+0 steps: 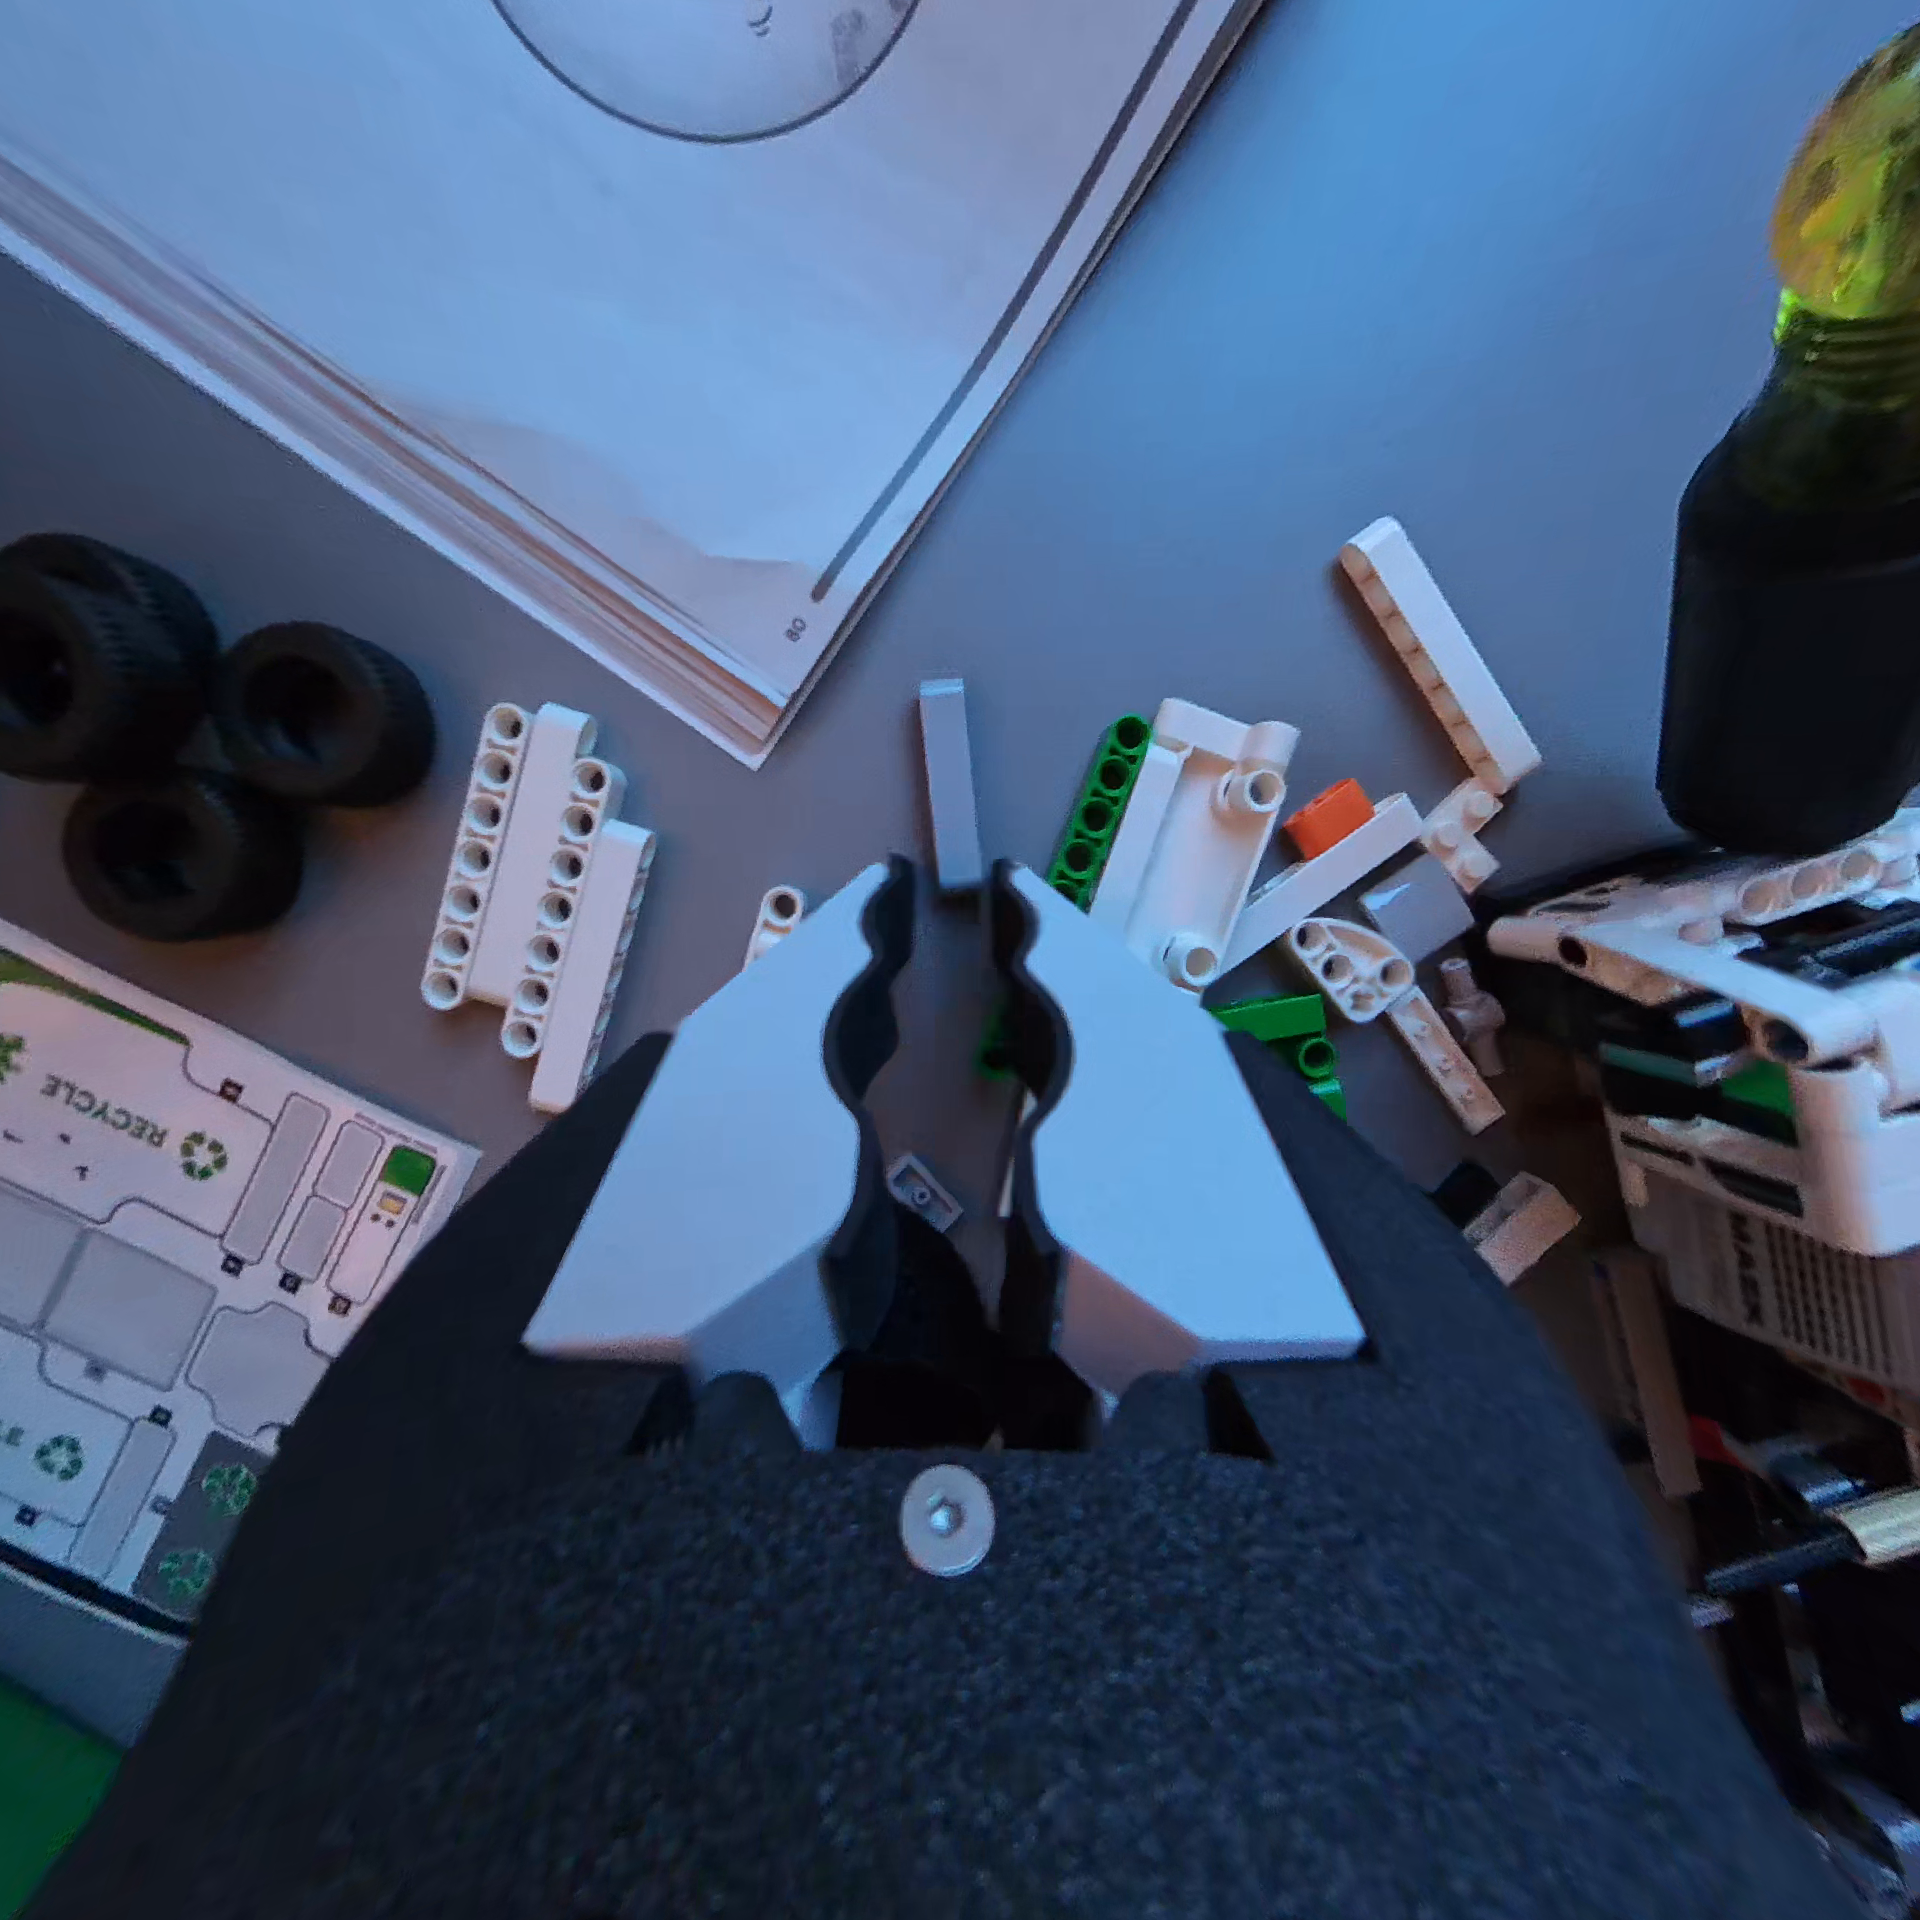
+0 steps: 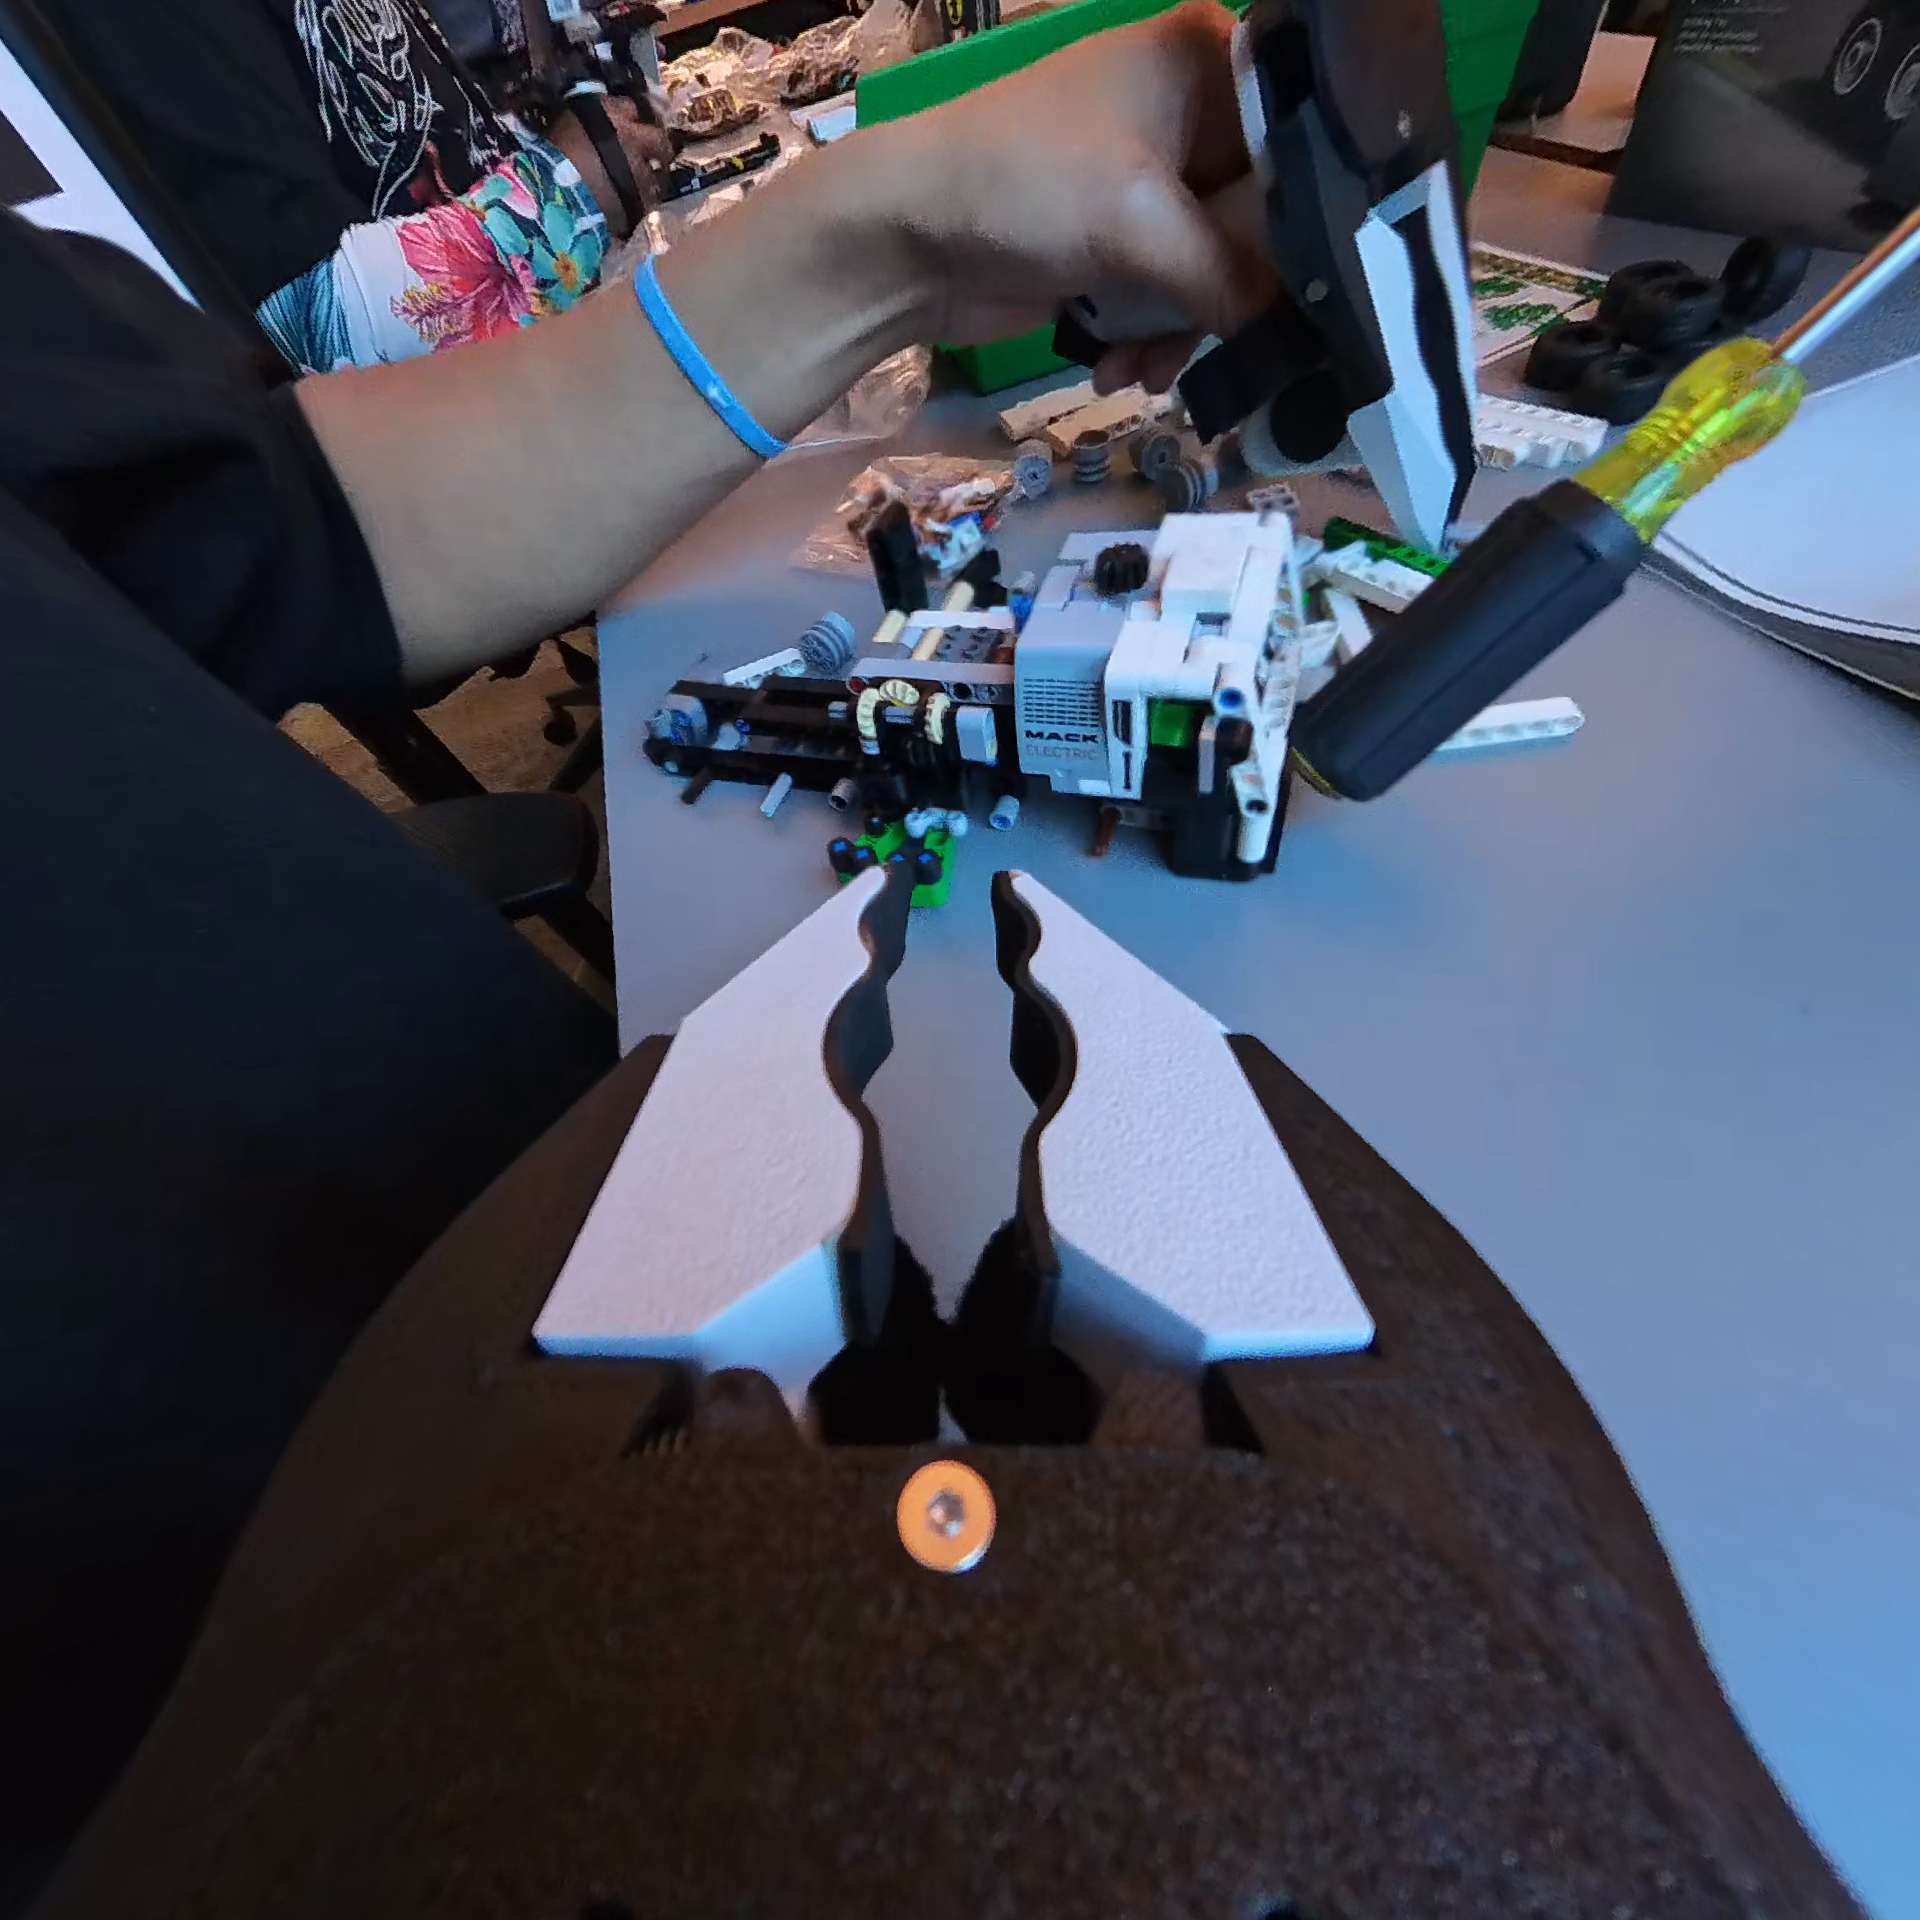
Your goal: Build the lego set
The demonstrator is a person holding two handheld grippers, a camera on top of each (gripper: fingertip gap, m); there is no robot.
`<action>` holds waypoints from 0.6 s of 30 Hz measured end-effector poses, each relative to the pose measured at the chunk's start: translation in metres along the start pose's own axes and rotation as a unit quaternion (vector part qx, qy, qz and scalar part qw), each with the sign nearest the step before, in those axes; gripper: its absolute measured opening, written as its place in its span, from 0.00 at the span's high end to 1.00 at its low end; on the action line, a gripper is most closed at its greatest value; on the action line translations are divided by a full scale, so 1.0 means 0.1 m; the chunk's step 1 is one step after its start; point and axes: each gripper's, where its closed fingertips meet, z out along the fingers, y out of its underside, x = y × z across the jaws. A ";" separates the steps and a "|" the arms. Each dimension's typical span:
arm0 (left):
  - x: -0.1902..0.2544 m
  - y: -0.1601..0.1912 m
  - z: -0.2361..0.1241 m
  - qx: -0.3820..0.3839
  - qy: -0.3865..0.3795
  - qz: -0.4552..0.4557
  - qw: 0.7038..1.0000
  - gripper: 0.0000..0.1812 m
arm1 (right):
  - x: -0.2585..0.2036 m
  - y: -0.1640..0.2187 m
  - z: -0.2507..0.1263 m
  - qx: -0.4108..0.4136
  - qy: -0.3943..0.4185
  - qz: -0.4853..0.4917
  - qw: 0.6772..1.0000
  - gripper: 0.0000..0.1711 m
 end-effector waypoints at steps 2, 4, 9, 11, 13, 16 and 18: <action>-0.02 0.04 -0.06 0.006 -0.008 -0.015 1.000 0.84 | 0.01 0.01 0.00 0.000 -0.001 0.002 1.000 0.91; -0.01 0.06 -0.23 0.032 -0.018 -0.030 0.999 0.84 | 0.01 0.02 -0.01 0.000 -0.004 0.004 1.000 0.91; 0.11 0.31 -0.91 0.108 -0.080 -0.053 0.989 0.84 | 0.01 0.05 0.02 -0.006 -0.011 0.005 1.000 0.91; 0.23 0.56 -1.14 0.122 -0.105 -0.075 0.984 0.84 | 0.01 0.05 0.03 -0.009 -0.014 0.003 1.000 0.91; 0.43 0.87 -1.27 0.121 -0.117 -0.108 0.980 0.84 | 0.00 0.04 0.04 -0.009 -0.018 0.001 1.000 0.91; 0.79 1.29 -1.30 0.113 -0.125 -0.156 0.973 0.84 | -0.01 0.04 0.06 -0.008 -0.021 -0.003 1.000 0.91; 0.99 1.48 -1.22 0.102 -0.128 -0.182 0.970 0.85 | -0.03 0.03 0.08 -0.009 -0.022 -0.006 1.000 0.91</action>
